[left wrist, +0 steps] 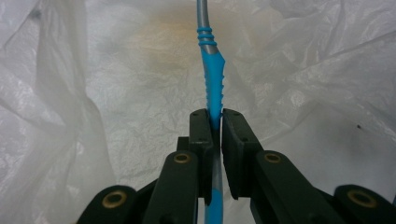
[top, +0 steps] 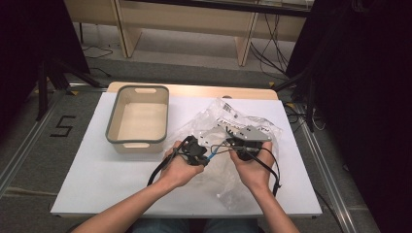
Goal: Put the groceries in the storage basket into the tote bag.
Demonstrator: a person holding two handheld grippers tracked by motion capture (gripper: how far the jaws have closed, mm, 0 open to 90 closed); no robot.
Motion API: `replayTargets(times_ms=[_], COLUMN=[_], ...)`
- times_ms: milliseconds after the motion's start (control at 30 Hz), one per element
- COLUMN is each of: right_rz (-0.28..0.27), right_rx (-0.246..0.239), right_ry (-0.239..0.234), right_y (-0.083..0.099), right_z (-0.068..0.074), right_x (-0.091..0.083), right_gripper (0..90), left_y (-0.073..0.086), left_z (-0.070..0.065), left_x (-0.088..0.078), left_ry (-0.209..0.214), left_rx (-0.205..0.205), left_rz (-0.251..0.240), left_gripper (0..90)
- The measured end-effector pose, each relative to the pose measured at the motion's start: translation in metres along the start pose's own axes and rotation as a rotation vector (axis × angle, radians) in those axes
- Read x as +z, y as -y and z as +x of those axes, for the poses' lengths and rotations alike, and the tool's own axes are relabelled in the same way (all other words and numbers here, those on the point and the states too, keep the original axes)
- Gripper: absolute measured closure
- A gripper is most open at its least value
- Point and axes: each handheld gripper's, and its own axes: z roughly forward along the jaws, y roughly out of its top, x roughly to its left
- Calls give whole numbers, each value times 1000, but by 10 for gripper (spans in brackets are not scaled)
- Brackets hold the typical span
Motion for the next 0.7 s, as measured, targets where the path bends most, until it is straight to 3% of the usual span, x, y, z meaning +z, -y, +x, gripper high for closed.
replayTargets(times_ms=[367, 700], right_rz=[-3, -3], right_rx=[3, 2], right_ry=[-6, -11], right_y=[0, 0], right_z=[0, 1], right_x=[0, 0], right_gripper=[900, 900], left_y=[-4, -8], left_z=[4, 8], left_x=[12, 21], left_ry=[-8, -25], left_rx=[-27, -59], left_rz=[28, 14], left_gripper=[825, 824])
